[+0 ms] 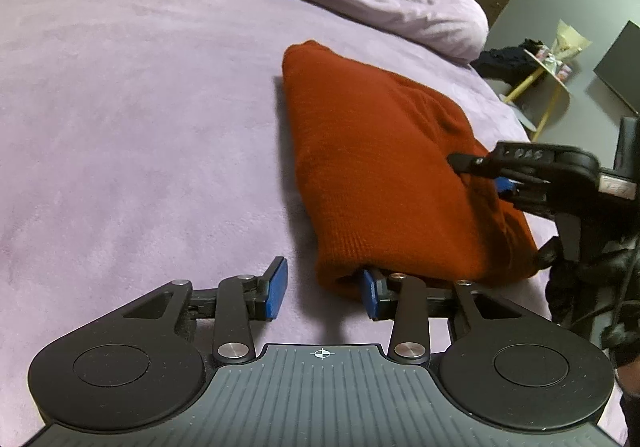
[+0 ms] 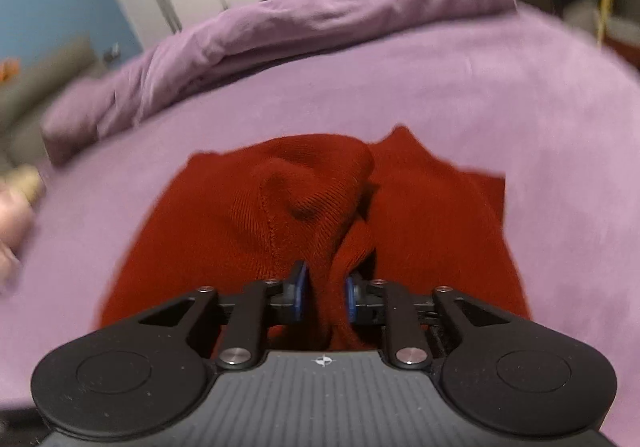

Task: Fold small clothes

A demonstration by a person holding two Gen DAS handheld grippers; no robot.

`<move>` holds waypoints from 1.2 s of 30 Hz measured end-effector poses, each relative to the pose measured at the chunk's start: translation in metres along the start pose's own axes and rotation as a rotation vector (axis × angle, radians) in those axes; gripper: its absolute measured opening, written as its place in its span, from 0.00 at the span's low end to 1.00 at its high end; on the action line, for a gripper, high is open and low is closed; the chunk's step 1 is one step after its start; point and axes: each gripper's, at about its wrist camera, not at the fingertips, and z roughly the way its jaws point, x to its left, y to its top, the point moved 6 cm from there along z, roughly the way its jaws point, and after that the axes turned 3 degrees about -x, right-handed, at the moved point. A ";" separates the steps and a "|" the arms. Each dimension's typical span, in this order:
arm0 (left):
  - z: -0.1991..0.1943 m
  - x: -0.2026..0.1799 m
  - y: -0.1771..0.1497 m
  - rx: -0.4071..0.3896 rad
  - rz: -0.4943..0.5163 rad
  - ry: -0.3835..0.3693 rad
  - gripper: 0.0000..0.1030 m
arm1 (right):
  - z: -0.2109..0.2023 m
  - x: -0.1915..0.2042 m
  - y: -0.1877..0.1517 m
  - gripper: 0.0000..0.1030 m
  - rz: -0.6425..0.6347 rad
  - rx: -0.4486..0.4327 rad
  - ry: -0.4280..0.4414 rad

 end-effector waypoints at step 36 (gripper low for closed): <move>0.021 -0.029 0.001 0.010 0.026 0.075 0.55 | -0.041 0.006 -0.008 0.10 -0.437 -0.147 -0.356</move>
